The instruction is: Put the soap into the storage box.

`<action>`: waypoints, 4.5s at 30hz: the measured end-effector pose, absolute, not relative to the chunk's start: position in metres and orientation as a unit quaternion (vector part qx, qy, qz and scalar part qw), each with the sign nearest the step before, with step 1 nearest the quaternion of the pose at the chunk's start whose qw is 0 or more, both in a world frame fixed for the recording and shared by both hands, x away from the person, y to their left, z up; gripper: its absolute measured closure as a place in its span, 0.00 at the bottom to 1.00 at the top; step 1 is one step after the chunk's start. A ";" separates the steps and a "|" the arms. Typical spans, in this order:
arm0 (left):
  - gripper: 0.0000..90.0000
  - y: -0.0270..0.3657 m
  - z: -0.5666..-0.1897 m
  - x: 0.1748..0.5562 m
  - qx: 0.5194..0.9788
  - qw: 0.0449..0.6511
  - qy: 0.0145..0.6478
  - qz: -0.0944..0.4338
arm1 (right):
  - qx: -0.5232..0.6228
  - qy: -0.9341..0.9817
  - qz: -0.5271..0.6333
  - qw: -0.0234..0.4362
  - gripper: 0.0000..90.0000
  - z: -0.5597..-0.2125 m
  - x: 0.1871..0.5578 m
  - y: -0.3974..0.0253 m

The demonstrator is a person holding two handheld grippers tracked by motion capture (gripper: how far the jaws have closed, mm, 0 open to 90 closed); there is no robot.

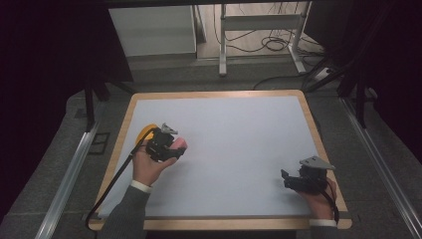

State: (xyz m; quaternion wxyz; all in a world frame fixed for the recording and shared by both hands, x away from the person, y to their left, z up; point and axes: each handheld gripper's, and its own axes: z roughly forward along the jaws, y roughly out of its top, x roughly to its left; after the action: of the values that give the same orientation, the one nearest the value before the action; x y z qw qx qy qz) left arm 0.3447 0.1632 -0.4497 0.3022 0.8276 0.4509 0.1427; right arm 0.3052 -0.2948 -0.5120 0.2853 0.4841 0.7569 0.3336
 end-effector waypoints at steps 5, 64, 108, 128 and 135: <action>0.67 0.170 -0.451 0.347 0.825 0.299 0.457 0.143 | 0.484 0.757 0.333 0.285 0.09 -0.512 0.305 -0.294; 0.67 0.242 -0.437 0.373 0.768 0.308 0.537 0.165 | 0.485 0.758 0.329 0.286 0.09 -0.513 0.305 -0.294; 0.38 0.264 -0.475 0.399 0.746 0.304 0.572 0.154 | 0.488 0.759 0.323 0.284 0.09 -0.516 0.306 -0.294; 0.20 0.246 -0.451 0.342 0.781 0.352 0.480 0.188 | 0.485 0.758 0.325 0.289 0.09 -0.513 0.305 -0.293; 0.20 0.236 -0.462 0.316 0.787 0.380 0.458 0.161 | 0.485 0.756 0.329 0.290 0.09 -0.510 0.304 -0.293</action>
State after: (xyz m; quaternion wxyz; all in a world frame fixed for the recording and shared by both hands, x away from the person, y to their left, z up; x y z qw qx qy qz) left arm 0.3161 0.2365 -0.4616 0.3800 0.7874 0.4578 0.1614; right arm 0.3036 -0.2932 -0.5100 0.2903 0.4850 0.7564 0.3292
